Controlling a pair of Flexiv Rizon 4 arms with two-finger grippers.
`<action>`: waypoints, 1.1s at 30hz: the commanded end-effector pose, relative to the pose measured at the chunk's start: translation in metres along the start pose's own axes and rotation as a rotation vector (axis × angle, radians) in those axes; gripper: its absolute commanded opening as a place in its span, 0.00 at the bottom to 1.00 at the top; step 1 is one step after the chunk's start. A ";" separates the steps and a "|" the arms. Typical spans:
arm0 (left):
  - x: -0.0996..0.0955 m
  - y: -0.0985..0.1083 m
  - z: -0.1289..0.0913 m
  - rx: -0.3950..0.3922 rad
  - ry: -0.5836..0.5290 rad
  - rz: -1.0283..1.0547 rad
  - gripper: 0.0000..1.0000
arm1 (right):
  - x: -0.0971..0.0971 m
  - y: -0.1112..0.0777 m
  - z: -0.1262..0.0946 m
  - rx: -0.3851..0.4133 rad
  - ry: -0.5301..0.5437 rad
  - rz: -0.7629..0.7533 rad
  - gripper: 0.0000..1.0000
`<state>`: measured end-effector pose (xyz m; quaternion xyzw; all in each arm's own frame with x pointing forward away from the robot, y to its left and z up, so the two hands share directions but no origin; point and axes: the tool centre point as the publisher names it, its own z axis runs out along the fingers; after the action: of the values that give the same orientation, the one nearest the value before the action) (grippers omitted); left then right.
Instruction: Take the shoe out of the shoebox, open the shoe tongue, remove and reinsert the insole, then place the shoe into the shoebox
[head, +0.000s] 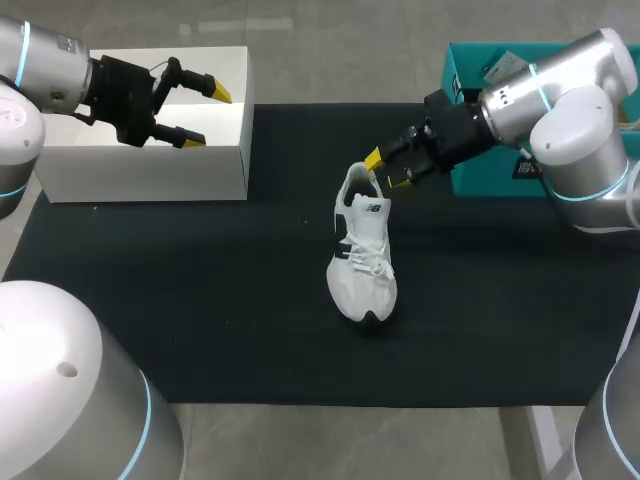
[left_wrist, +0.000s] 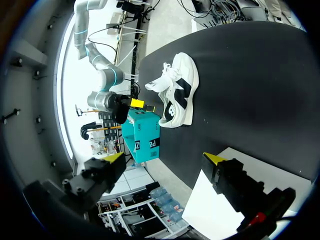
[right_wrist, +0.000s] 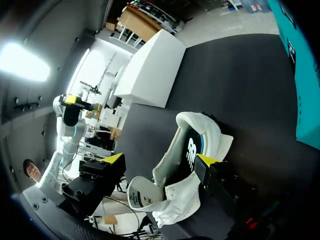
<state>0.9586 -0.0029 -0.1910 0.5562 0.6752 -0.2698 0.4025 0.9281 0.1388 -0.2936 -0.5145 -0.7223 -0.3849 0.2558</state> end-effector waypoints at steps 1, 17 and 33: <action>0.000 0.000 0.000 0.000 0.003 0.001 1.00 | 0.017 0.004 -0.011 0.015 -0.146 0.027 0.00; 0.000 0.000 0.000 0.000 0.003 0.001 1.00 | 0.034 0.011 -0.016 -0.026 -0.201 0.019 0.00; 0.000 0.000 0.000 0.000 0.003 0.001 1.00 | 0.026 0.012 0.011 0.117 -0.607 0.139 0.00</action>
<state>0.9587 -0.0030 -0.1910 0.5561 0.6753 -0.2697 0.4025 0.9208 0.1506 -0.2790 -0.5895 -0.7399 -0.2792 0.1643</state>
